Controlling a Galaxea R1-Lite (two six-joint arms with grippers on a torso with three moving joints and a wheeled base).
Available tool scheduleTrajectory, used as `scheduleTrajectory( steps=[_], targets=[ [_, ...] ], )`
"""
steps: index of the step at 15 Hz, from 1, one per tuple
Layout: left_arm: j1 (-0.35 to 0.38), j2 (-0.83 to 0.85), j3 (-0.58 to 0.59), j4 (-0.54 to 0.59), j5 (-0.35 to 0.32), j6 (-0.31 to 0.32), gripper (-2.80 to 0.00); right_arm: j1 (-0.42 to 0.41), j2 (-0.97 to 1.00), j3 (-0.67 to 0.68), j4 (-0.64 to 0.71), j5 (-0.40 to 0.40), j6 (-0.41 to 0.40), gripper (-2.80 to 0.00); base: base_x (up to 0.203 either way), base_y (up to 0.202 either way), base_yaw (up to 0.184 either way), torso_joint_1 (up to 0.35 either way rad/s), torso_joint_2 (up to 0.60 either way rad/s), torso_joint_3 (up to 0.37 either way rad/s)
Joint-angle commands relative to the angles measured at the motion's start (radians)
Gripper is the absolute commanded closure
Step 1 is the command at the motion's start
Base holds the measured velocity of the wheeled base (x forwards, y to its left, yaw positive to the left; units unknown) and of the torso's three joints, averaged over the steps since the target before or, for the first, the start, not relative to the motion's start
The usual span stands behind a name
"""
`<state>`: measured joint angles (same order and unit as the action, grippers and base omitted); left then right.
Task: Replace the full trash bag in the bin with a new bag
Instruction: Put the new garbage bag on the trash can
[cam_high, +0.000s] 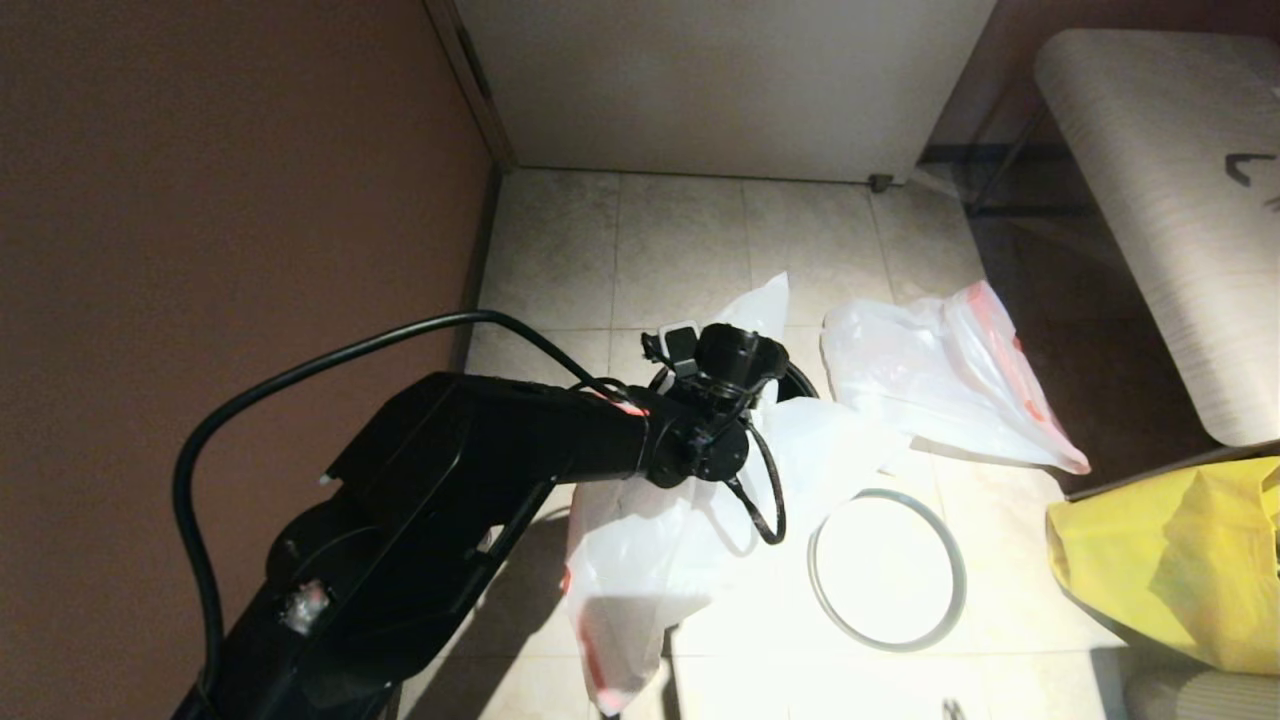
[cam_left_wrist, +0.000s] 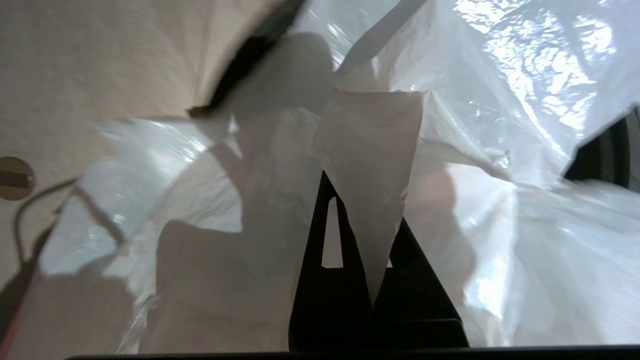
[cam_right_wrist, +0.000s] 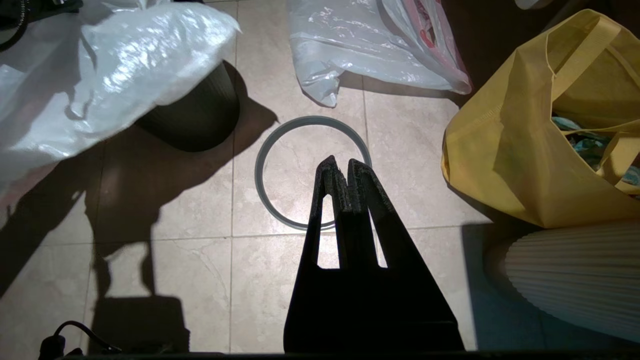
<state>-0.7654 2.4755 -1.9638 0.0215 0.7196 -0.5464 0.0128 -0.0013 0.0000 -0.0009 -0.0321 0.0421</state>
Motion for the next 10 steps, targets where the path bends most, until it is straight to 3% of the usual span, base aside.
scheduleTrajectory(
  steps=[1, 3, 5, 8, 10],
  targets=[
    [-0.059, 0.006, 0.008, 0.002, 0.002, 0.013, 0.00, 0.001, 0.001, 0.001, -0.001, 0.000, 0.000, 0.00, 0.000, 0.000, 0.000, 0.000, 0.00, 0.000],
    [-0.074, 0.056, 0.006, -0.024, 0.003, 0.064, 0.00, 0.000, 0.001, 0.000, -0.001, 0.000, 0.001, 0.00, 0.000, 0.000, 0.000, 0.000, 0.00, 0.000],
    [-0.063, 0.136, 0.004, -0.143, 0.018, 0.146, 0.00, 0.000, 0.001, 0.002, -0.001, 0.000, 0.000, 0.00, 0.000, 0.000, 0.000, 0.000, 0.00, 0.000],
    [0.007, 0.239, 0.003, -0.367, 0.037, 0.306, 0.00, 0.001, 0.001, 0.001, -0.001, 0.000, 0.000, 0.00, 0.000, 0.000, 0.000, 0.000, 0.00, 0.000],
    [0.064, 0.257, 0.002, -0.449, 0.034, 0.375, 0.00, 0.001, 0.001, 0.001, -0.001, 0.000, 0.001, 0.00, 0.000, 0.000, 0.000, 0.000, 0.00, 0.000]
  ],
)
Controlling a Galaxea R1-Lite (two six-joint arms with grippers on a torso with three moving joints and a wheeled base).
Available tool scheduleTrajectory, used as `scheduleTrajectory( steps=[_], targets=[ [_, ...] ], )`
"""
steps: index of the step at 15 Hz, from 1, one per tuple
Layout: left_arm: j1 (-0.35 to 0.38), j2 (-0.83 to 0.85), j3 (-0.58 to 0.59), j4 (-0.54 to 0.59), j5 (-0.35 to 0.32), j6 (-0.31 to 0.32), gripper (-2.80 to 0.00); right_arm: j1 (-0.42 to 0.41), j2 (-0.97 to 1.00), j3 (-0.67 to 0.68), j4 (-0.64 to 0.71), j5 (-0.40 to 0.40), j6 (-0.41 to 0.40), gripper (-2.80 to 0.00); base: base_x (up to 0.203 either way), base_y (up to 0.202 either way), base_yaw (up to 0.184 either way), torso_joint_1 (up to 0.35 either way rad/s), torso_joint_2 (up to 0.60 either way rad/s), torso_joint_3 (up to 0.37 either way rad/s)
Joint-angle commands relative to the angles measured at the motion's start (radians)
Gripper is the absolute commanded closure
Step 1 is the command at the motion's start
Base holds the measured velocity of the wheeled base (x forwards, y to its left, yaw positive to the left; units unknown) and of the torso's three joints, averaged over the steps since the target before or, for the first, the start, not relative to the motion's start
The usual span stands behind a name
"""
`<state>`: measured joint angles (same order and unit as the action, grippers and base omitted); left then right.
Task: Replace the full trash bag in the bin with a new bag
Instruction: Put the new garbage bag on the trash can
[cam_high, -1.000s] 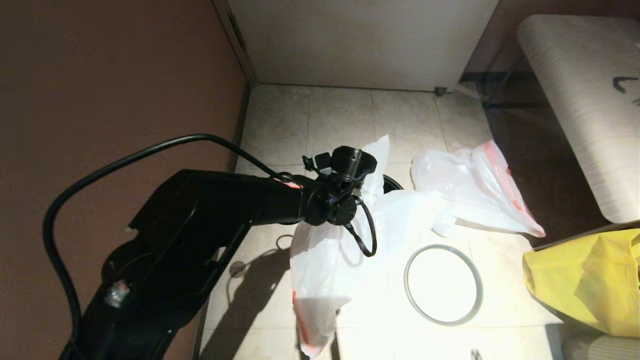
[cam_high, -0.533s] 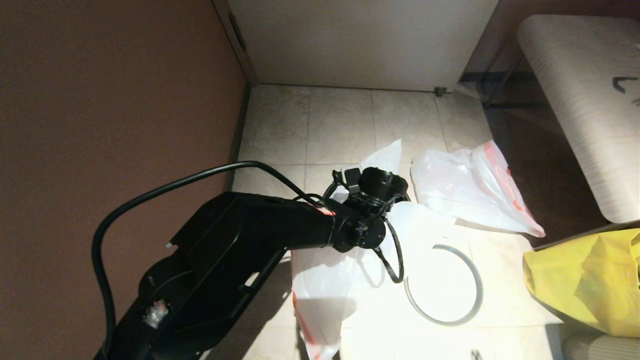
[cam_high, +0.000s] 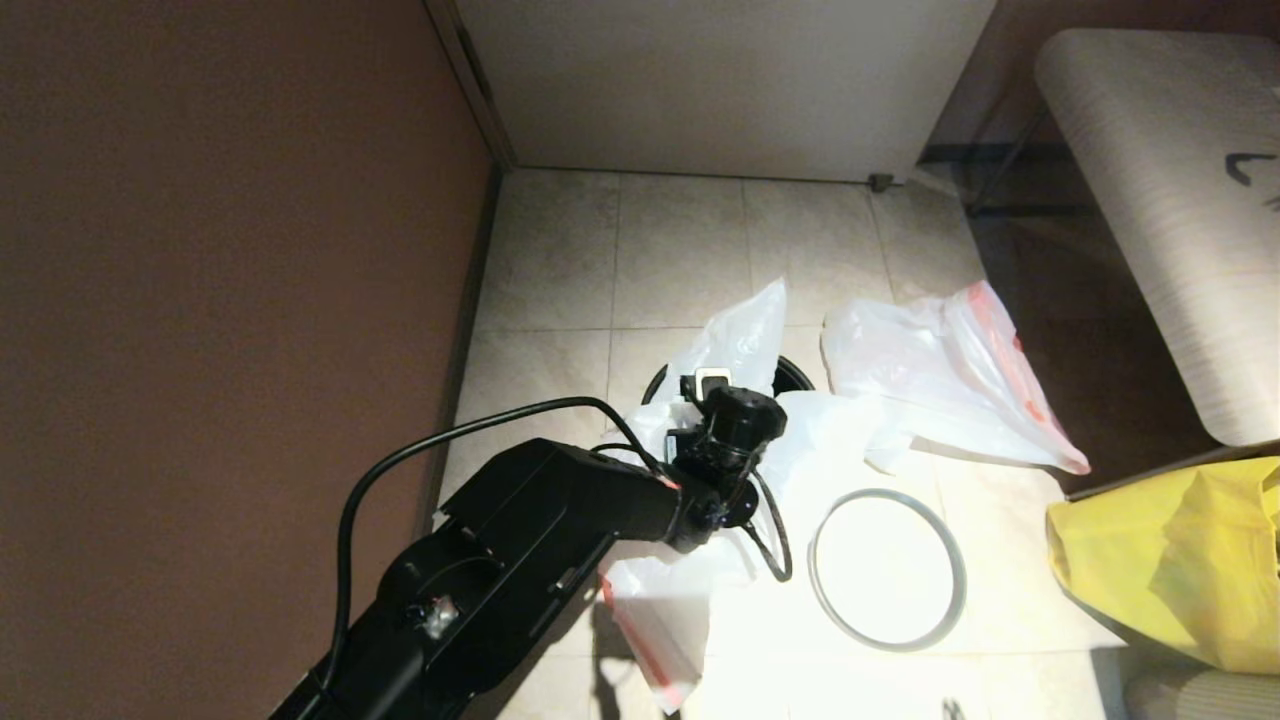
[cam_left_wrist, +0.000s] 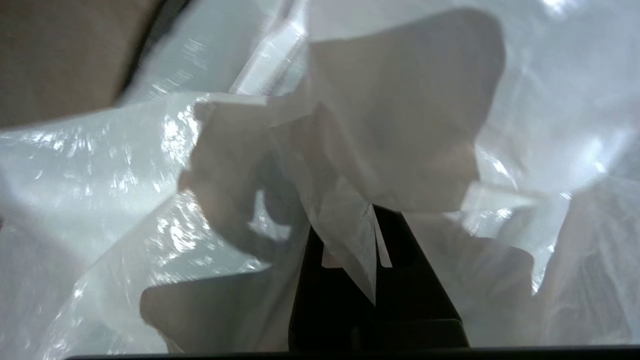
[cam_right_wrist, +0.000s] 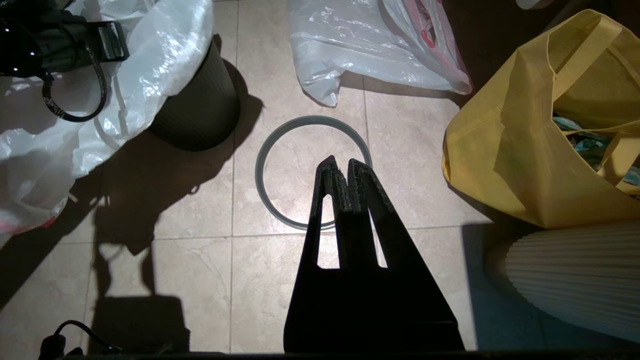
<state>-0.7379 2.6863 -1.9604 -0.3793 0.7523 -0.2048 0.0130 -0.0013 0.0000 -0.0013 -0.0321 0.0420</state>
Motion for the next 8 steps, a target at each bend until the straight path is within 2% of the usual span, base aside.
scheduleTrajectory(
  steps=[1, 3, 8],
  targets=[
    [0.054, 0.047, -0.001, -0.059, -0.009, 0.050, 0.00, 0.001, 0.001, 0.000, 0.000, 0.000, 0.000, 0.00, 0.000, 0.000, 0.000, 0.000, 0.00, 0.000],
    [0.063, 0.044, -0.002, -0.061, -0.037, 0.060, 0.00, 0.001, 0.001, 0.000, 0.001, 0.000, 0.001, 0.00, 0.000, 0.000, 0.000, 0.000, 0.00, 0.000],
    [0.022, 0.059, -0.002, -0.107, -0.074, 0.156, 0.00, 0.000, 0.001, 0.002, 0.000, 0.000, 0.001, 0.00, 0.000, 0.000, 0.000, 0.000, 0.00, 0.000]
  ],
)
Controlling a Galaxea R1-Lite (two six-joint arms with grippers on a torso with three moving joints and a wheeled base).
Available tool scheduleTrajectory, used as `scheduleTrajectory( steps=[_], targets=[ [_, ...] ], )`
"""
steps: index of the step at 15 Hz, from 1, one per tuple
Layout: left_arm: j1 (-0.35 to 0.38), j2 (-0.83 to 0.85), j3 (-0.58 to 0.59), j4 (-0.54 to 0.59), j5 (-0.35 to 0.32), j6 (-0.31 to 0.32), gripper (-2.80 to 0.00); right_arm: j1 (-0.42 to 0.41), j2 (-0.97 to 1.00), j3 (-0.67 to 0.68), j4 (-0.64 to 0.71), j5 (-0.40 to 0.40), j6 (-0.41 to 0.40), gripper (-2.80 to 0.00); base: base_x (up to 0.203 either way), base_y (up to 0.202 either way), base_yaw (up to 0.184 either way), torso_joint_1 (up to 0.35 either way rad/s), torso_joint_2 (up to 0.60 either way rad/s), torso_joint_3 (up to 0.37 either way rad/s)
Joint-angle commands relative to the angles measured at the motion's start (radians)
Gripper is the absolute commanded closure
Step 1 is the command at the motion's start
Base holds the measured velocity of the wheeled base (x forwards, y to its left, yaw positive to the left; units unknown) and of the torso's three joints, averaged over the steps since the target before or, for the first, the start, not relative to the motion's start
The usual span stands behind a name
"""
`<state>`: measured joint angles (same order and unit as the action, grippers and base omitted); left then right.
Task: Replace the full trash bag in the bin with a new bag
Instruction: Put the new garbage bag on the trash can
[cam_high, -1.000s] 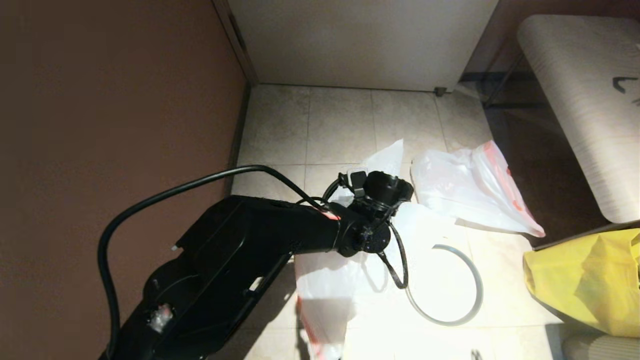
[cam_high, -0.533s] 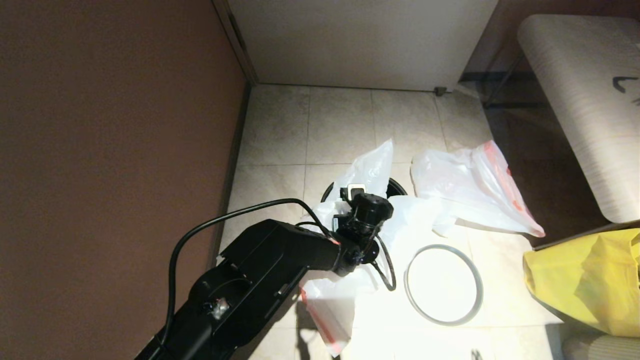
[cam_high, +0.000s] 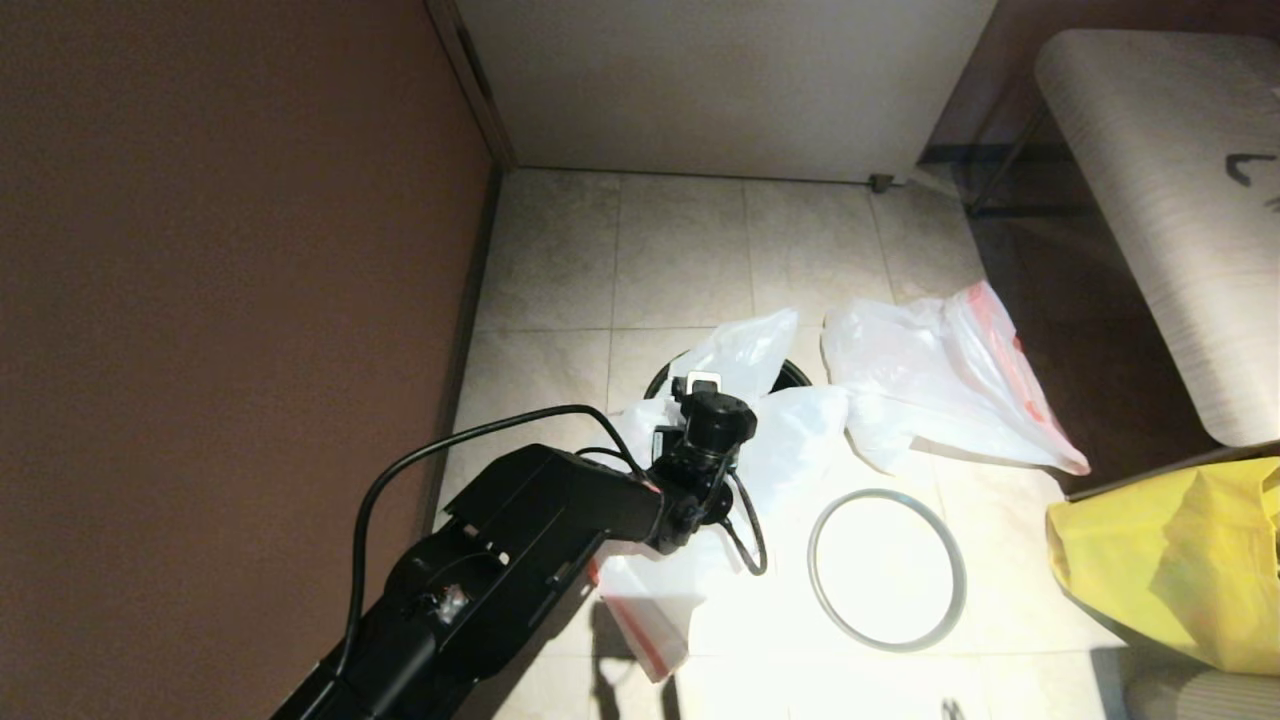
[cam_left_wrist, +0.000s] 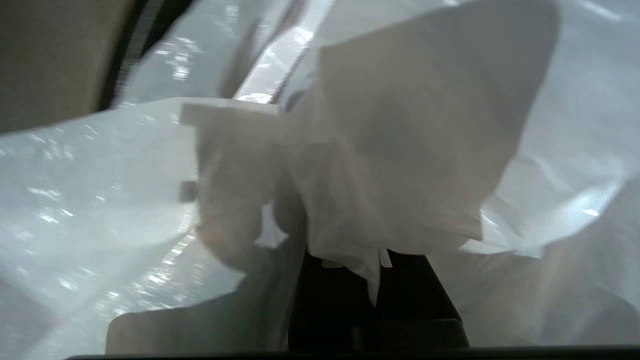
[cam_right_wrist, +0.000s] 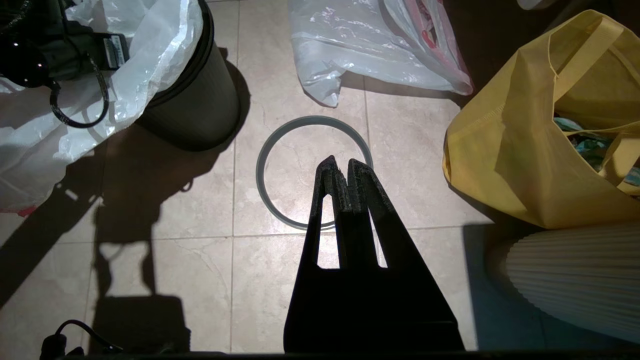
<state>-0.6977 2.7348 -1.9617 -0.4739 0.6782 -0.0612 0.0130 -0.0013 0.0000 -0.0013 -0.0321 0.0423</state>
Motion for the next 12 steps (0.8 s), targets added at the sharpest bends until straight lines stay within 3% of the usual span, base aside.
scheduleTrajectory(
  steps=[1, 5, 6, 9, 12],
  targets=[
    [-0.030, 0.019, 0.000, -0.016, 0.000, 0.027, 0.00, 0.001, 0.001, 0.002, 0.000, 0.000, 0.000, 0.00, 0.000, 0.000, 0.000, 0.000, 0.00, 0.000],
    [-0.045, 0.024, 0.000, -0.043, 0.002, 0.062, 0.00, 0.000, 0.001, 0.001, 0.000, 0.000, 0.001, 0.00, 0.000, 0.000, 0.000, 0.000, 0.00, 0.000],
    [-0.042, 0.007, 0.000, -0.049, 0.000, 0.078, -2.80, 0.000, 0.001, 0.001, 0.000, 0.000, 0.001, 0.00, 0.000, 0.000, 0.000, 0.000, 0.00, 0.000],
    [-0.028, -0.003, 0.000, -0.075, -0.006, 0.104, -2.80, 0.001, 0.001, 0.001, 0.000, 0.000, 0.000, 0.00, 0.000, 0.000, 0.000, 0.000, 0.00, 0.000],
    [-0.026, -0.045, 0.009, -0.102, 0.038, 0.104, -2.80, 0.000, 0.001, 0.002, 0.000, 0.000, 0.001, 0.00, 0.000, 0.000, 0.000, 0.000, 0.00, 0.000]
  ],
)
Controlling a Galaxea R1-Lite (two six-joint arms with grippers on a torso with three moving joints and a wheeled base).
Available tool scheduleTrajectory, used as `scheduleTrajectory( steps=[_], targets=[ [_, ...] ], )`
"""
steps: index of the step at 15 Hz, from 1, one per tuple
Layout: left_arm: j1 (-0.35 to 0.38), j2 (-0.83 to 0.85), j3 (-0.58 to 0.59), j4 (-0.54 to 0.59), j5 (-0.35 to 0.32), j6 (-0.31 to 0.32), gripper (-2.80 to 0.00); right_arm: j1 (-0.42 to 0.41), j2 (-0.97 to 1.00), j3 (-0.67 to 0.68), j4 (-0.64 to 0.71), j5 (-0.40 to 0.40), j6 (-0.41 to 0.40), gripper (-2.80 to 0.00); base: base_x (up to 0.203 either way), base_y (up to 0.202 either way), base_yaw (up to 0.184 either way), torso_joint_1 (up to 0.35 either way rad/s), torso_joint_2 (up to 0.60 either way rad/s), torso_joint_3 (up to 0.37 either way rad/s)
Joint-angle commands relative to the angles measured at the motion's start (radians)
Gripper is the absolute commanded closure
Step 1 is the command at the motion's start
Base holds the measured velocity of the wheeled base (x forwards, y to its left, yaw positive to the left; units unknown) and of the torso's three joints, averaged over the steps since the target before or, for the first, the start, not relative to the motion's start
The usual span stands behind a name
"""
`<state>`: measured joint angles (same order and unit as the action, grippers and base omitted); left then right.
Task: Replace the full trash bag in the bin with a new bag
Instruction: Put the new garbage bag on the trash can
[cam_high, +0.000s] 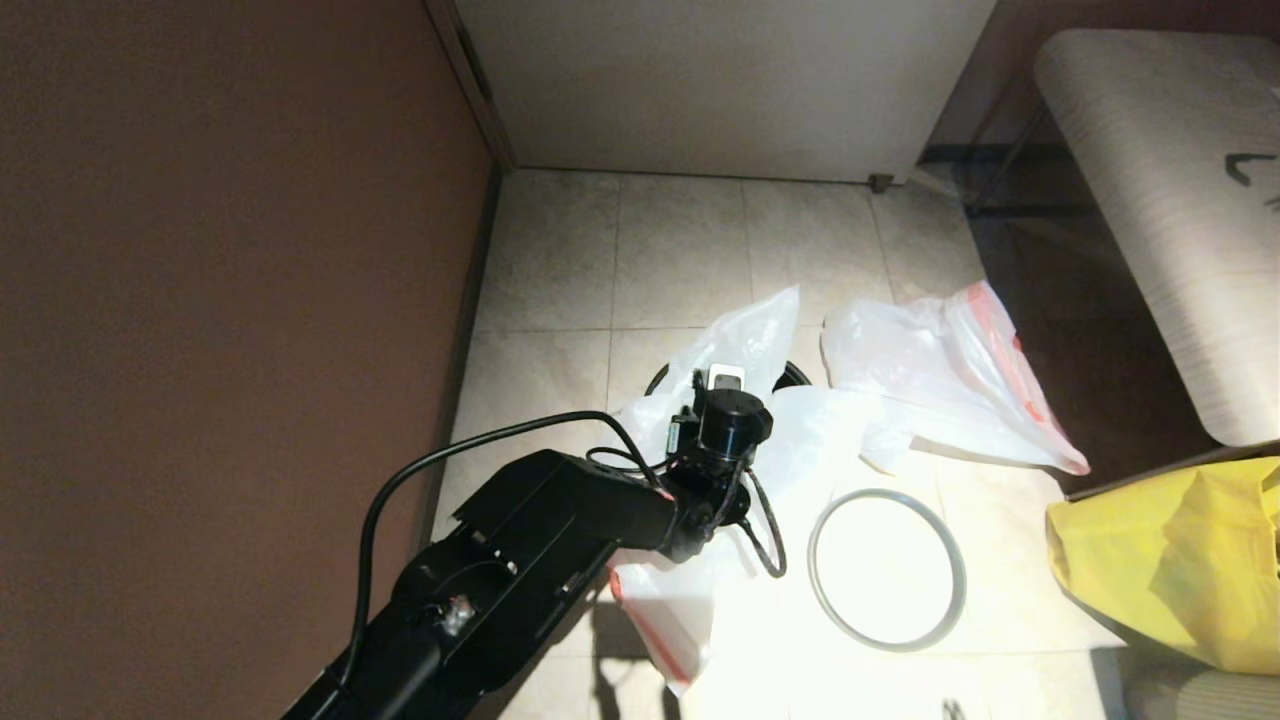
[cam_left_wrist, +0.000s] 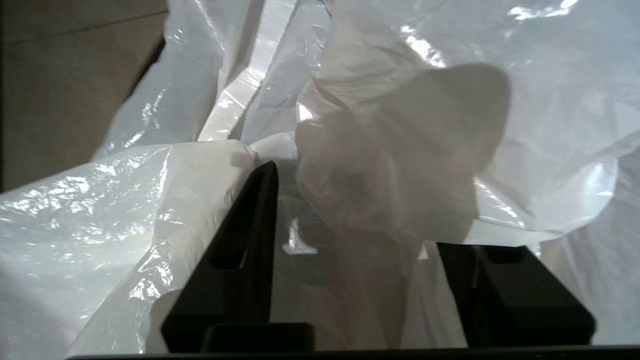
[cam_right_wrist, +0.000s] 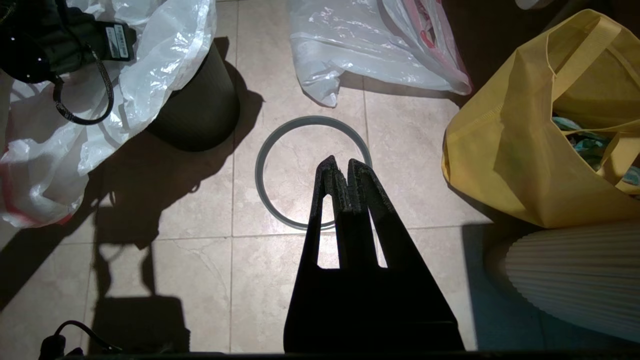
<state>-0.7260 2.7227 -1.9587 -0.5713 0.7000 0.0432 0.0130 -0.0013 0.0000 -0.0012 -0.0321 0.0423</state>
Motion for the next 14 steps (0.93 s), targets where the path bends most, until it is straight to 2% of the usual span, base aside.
scheduleTrajectory(
  steps=[1, 5, 8, 11, 14],
  targets=[
    [0.000, -0.063, 0.020, 0.000, 0.025, -0.003, -2.80, 0.001, 0.001, 0.000, 0.000, 0.000, 0.000, 0.00, 0.000, 0.000, 0.000, 0.000, 0.00, 0.000],
    [-0.036, -0.235, 0.155, 0.083, 0.032, -0.035, -2.80, 0.001, 0.001, 0.002, 0.000, 0.000, 0.001, 0.00, 0.000, 0.000, 0.000, 0.000, 0.00, 0.000],
    [-0.057, -0.333, 0.223, 0.286, 0.005, -0.166, -2.80, 0.001, 0.001, 0.002, 0.000, 0.000, 0.001, 0.00, 0.000, 0.000, 0.000, 0.000, 0.00, 0.000],
    [-0.063, -0.396, 0.227, 0.478, -0.077, -0.323, -2.80, 0.001, 0.001, 0.002, 0.000, 0.000, -0.001, 0.00, 0.000, 0.000, 0.000, 0.000, 0.00, 0.000],
    [-0.063, -0.433, 0.201, 0.551, -0.173, -0.422, -2.80, 0.001, 0.001, 0.002, 0.000, 0.000, 0.001, 0.00, 0.000, 0.000, 0.000, 0.000, 0.00, 0.000]
  ],
)
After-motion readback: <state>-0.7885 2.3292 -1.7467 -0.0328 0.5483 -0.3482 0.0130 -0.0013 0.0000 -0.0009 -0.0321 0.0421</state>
